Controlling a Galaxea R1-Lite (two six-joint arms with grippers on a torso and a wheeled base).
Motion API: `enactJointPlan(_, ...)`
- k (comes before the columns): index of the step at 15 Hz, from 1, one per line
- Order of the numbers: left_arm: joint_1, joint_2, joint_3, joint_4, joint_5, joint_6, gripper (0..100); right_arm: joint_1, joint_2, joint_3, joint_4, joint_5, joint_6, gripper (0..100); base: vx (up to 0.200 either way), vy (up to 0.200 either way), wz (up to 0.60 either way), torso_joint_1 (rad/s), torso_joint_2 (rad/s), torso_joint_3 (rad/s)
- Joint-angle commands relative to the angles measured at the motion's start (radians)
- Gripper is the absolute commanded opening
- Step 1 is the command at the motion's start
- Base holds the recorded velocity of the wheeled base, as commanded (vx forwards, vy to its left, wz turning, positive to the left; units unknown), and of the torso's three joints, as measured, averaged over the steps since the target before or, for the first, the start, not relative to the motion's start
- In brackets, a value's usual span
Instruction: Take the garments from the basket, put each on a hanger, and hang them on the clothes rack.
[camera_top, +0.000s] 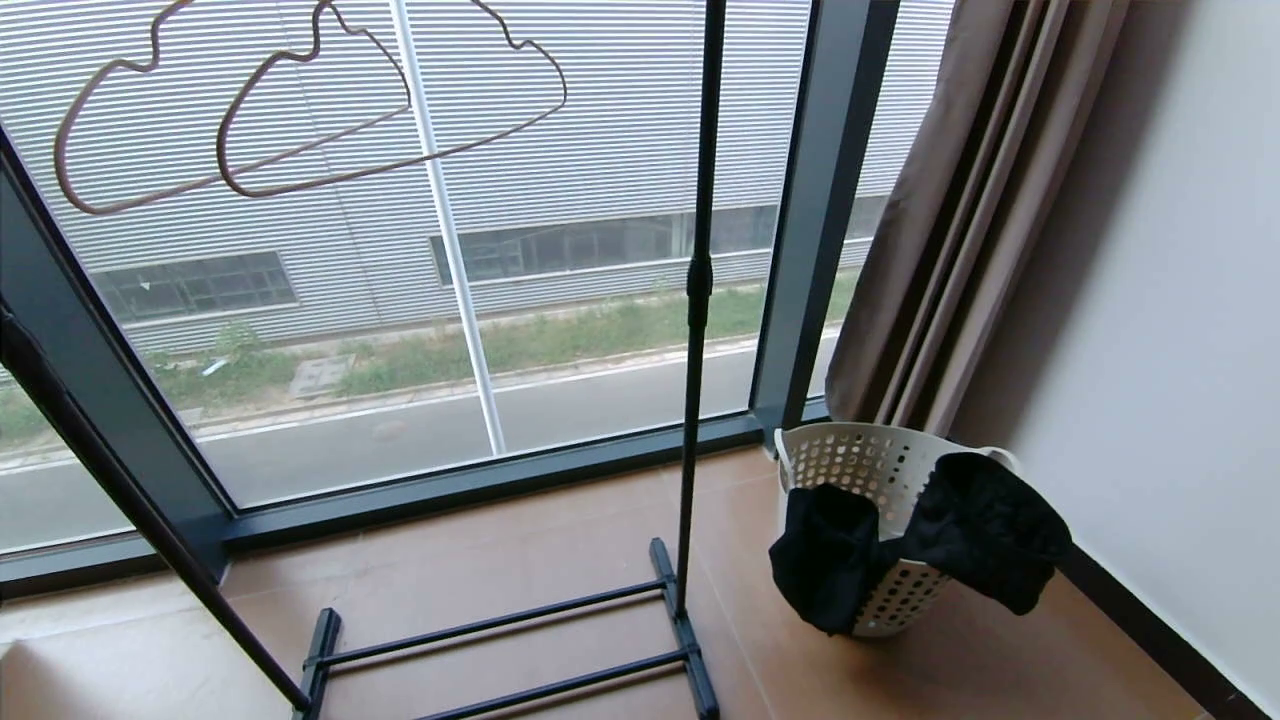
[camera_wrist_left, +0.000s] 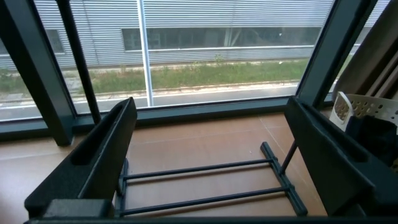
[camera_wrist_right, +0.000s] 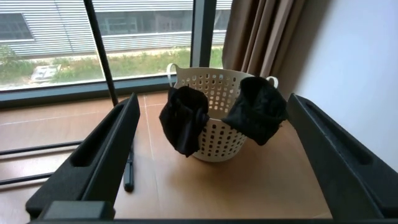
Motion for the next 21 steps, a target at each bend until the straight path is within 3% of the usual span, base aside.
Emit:
enactJointPlan(1, 0.0, 0.0, 0.0, -0.001, 0.0, -0.001, 100, 0.0, 0.001, -0.002, -0.001, 0.001, 0.0, 100, 0.0, -0.2, 0.0, -0.002, 0.0, 0.002)
enactJointPlan(6, 0.0, 0.0, 0.0, -0.001, 0.0, -0.001, 100, 0.0, 0.001, 0.0, -0.001, 0.001, 0.001, 100, 0.12, -0.2, 0.0, 0.002, 0.0, 0.003)
enactJointPlan(17, 0.0, 0.0, 0.0, -0.001, 0.0, -0.004, 100, 0.0, 0.001, -0.002, -0.001, 0.001, 0.007, 100, 0.0, -0.2, 0.0, 0.004, 0.0, 0.002)
enactJointPlan(21, 0.0, 0.0, 0.0, -0.001, 0.0, -0.004, 100, 0.0, 0.001, -0.002, -0.001, 0.001, 0.007, 100, 0.2, 0.0, 0.0, -0.004, 0.0, 0.005)
